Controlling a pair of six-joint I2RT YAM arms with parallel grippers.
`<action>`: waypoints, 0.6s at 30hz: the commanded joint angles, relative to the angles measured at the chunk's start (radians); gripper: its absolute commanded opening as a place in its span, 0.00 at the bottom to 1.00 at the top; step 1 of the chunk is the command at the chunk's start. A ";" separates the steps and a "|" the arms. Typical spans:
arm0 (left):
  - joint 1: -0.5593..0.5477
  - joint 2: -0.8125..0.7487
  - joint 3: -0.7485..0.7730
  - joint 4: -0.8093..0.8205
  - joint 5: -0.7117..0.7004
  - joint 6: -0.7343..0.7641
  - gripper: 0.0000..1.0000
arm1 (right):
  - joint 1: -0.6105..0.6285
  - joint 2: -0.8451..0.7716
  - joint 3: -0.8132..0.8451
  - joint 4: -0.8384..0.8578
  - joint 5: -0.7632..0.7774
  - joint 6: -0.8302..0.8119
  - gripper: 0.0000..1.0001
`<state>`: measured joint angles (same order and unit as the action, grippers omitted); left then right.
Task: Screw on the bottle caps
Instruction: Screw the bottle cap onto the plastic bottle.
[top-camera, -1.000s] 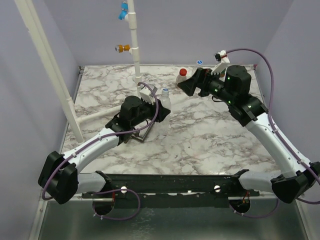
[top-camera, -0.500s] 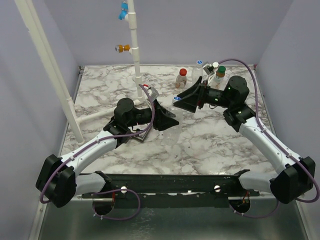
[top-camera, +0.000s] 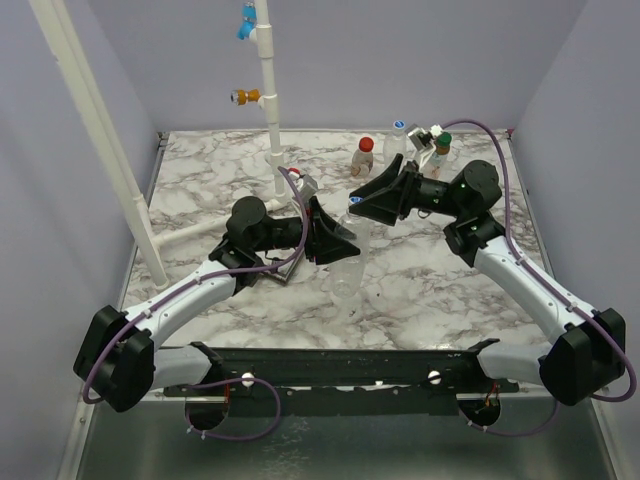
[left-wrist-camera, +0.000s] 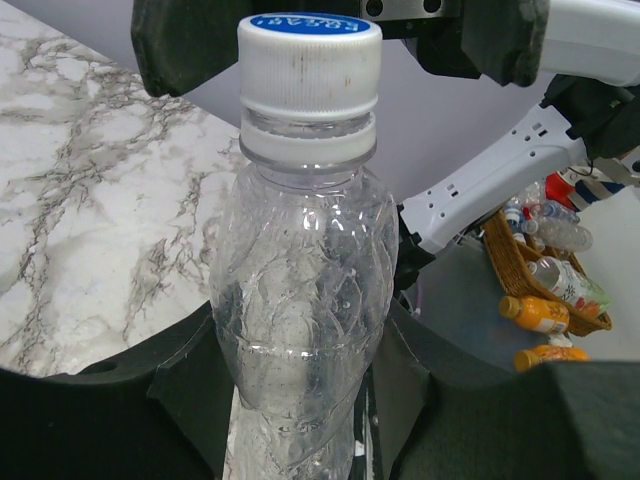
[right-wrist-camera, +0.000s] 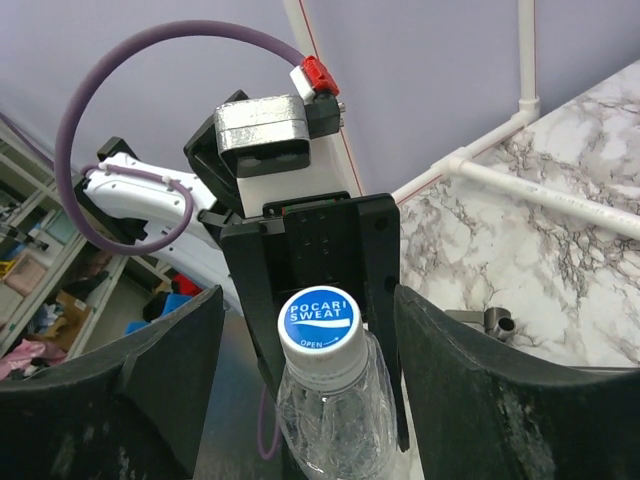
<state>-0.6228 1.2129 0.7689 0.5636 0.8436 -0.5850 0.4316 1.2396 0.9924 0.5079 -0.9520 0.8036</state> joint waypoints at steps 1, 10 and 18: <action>0.004 0.009 -0.013 0.050 0.040 -0.020 0.00 | -0.003 -0.010 -0.011 0.049 -0.009 0.020 0.70; 0.005 0.023 -0.011 0.057 0.041 -0.031 0.00 | -0.002 -0.027 -0.001 -0.022 0.003 -0.026 0.52; 0.018 0.046 0.006 0.061 0.031 -0.078 0.00 | -0.001 -0.059 0.017 -0.170 0.060 -0.118 0.31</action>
<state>-0.6209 1.2377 0.7624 0.5987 0.8639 -0.6220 0.4316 1.2224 0.9924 0.4404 -0.9321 0.7574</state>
